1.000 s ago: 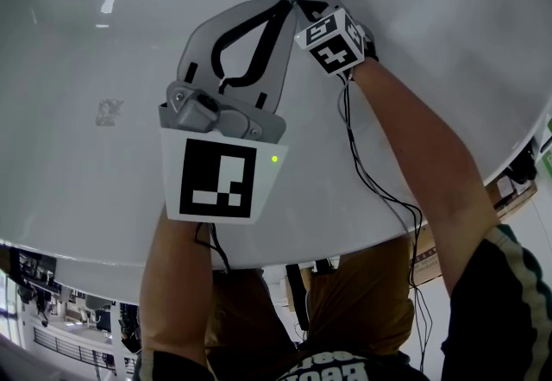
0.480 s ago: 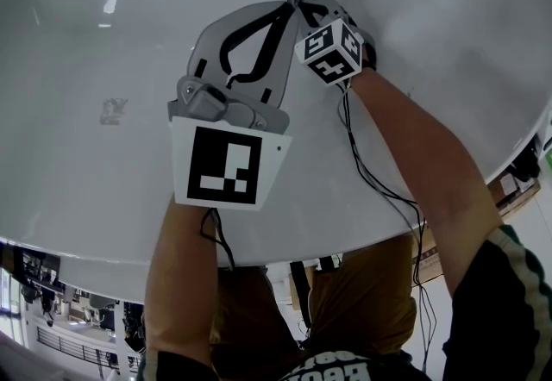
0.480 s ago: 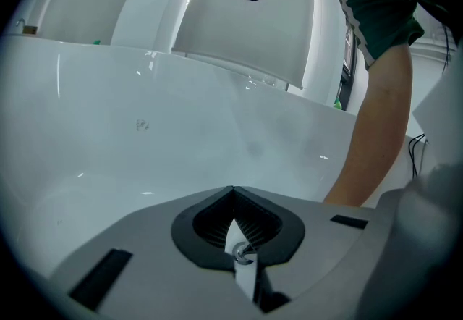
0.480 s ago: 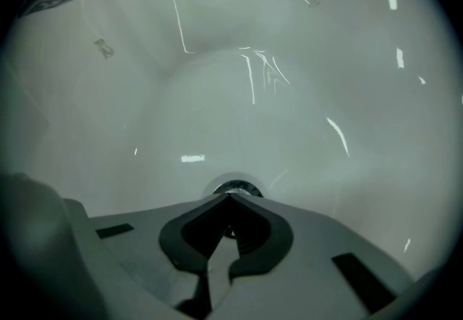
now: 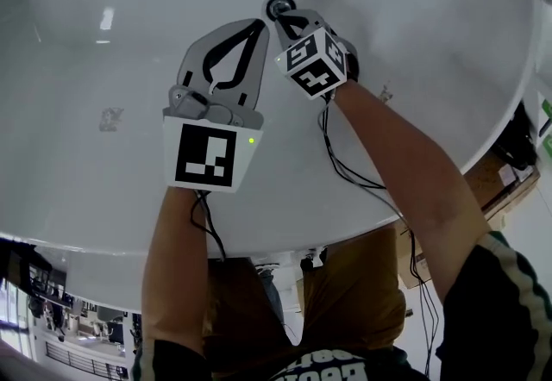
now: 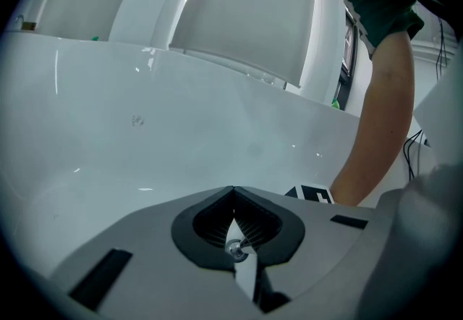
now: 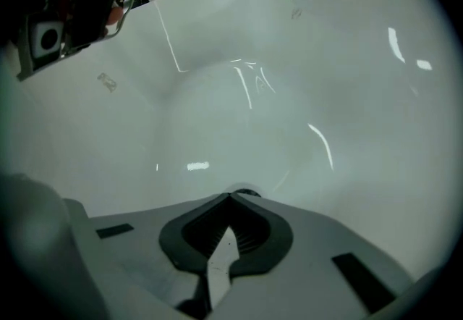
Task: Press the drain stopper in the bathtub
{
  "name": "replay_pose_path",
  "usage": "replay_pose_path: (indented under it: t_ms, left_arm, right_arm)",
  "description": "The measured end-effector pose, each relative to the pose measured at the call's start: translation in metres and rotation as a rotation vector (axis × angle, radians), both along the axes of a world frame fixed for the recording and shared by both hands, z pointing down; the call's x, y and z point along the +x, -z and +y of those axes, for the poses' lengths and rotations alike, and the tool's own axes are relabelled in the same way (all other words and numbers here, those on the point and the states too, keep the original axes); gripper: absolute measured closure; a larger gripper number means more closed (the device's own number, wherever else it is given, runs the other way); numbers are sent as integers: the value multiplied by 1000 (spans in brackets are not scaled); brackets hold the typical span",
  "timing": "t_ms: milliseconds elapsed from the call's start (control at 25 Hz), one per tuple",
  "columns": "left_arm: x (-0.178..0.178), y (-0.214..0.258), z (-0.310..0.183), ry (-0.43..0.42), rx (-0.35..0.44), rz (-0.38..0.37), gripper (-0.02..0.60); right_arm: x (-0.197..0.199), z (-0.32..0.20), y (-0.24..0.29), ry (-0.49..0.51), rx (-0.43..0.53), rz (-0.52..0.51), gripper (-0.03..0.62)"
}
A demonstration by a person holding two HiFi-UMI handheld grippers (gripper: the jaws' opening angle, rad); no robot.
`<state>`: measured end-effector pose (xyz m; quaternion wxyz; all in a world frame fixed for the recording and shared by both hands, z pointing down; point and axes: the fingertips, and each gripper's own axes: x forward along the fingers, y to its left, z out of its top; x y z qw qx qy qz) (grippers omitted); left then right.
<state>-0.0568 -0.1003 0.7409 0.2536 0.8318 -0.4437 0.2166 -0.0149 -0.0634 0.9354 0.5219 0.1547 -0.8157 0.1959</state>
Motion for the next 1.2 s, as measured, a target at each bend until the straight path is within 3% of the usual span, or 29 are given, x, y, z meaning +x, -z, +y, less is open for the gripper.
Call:
replay_pose_path:
  t_ms: [280, 600, 720, 1040, 1200]
  left_arm:
    - [11, 22, 5, -64, 18, -51, 578]
    - [24, 79, 7, -106, 33, -89, 578]
    - [34, 105, 12, -128, 39, -78, 578]
    - [41, 193, 23, -231, 106, -134, 578]
    - [41, 238, 21, -253, 129, -161, 578]
  right_arm:
    - [13, -14, 49, -79, 16, -35, 583]
    - [10, -23, 141, -146, 58, -127, 583]
    - [7, -14, 183, -171, 71, -176, 583]
    - [16, -7, 321, -275, 137, -316, 583]
    - [23, -4, 385, -271, 191, -355, 583]
